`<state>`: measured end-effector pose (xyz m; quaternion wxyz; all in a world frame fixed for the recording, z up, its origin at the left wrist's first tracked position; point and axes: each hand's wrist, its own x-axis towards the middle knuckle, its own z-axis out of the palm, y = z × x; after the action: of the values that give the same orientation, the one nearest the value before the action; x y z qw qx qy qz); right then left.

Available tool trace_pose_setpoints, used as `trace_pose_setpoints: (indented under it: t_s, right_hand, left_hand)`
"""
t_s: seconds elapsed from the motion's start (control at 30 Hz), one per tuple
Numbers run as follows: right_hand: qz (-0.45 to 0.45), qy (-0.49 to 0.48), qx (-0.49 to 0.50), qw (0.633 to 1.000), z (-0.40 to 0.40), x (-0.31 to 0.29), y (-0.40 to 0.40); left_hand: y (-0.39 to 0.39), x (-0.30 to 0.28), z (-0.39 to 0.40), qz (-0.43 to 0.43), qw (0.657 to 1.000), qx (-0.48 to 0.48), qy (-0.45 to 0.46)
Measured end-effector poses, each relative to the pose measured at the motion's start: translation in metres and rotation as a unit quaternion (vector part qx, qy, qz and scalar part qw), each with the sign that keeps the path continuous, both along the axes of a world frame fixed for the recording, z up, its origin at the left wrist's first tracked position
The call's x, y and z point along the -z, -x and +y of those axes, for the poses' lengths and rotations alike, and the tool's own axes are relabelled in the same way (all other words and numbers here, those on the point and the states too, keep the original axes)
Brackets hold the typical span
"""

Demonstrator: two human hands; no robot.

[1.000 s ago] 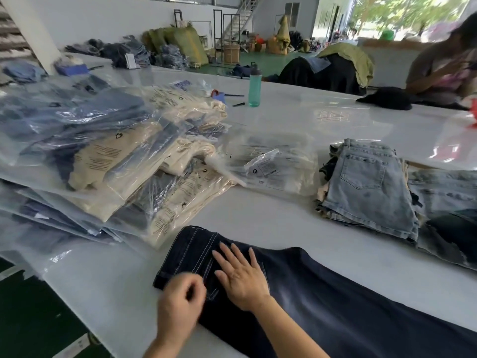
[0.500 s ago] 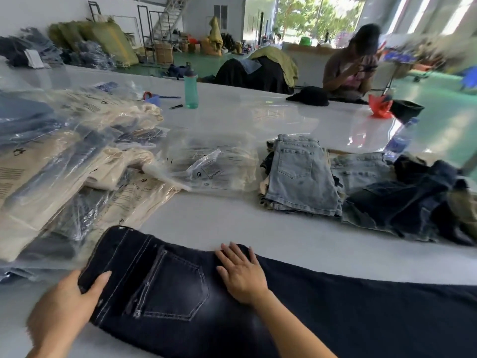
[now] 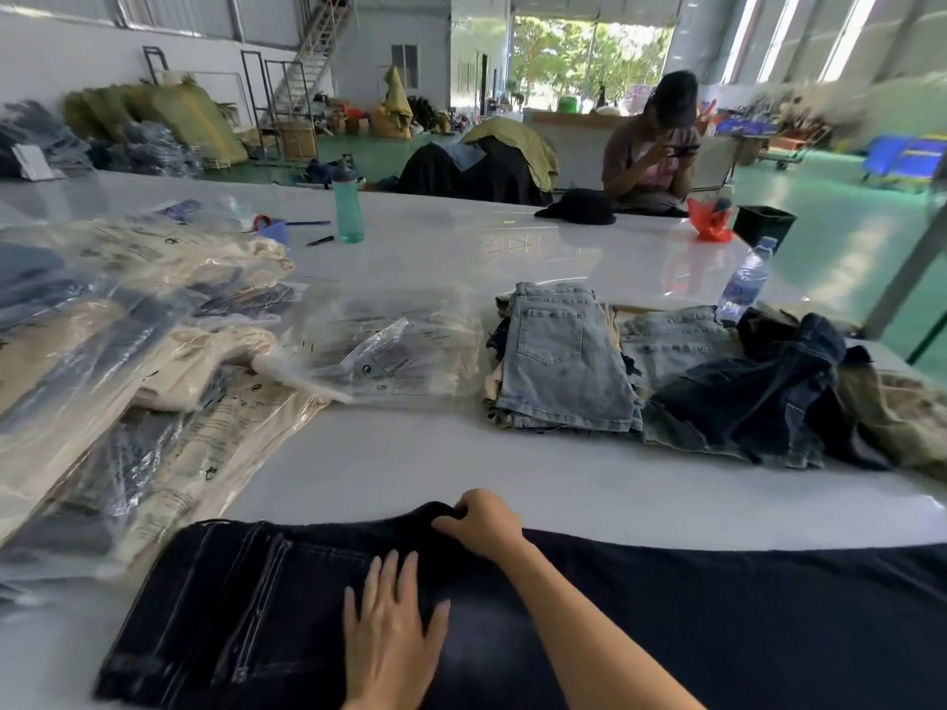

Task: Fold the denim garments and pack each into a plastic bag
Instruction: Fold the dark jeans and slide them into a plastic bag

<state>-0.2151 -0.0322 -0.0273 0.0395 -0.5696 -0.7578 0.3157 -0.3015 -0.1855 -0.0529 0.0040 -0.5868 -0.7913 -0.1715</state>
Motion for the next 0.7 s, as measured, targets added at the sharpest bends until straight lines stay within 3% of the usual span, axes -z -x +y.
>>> trace_pose_setpoints:
  t_s: [0.2, 0.3, 0.4, 0.47, 0.5, 0.57, 0.63, 0.7]
  right_hand:
    - [0.097, 0.129, -0.015, 0.987, 0.019, -0.012, 0.006]
    - [0.182, 0.117, 0.083, 0.973, 0.027, -0.006, 0.019]
    - [0.302, 0.181, 0.219, 0.910, 0.024, 0.008, 0.022]
    - [0.359, 0.167, 0.247, 0.885, 0.017, 0.014, 0.020]
    - [0.364, 0.122, 0.239, 0.892, 0.013, 0.016, 0.017]
    - [0.268, -0.054, 0.171, 0.946, 0.002, 0.014, 0.011]
    - [0.163, -0.211, 0.019, 0.964, -0.020, 0.013, 0.012]
    - [0.097, -0.208, -0.168, 0.959, -0.045, 0.024, 0.007]
  left_hand:
    - [-0.009, 0.016, -0.010, -0.023, 0.997, 0.016, 0.074]
    - [-0.007, 0.018, -0.008, -0.008, 0.998, 0.003, 0.063]
    - [-0.005, 0.026, -0.003, -0.001, 1.000, 0.000, 0.017]
    - [-0.006, 0.026, -0.002, 0.006, 1.000, 0.012, 0.018]
    - [-0.006, 0.028, -0.003, 0.000, 1.000, 0.013, 0.014]
    - [-0.006, 0.036, -0.002, 0.007, 1.000, 0.003, -0.023]
    - [-0.007, 0.038, -0.001, 0.009, 0.998, -0.009, -0.066]
    - [-0.005, 0.046, 0.002, 0.008, 0.994, -0.008, -0.105]
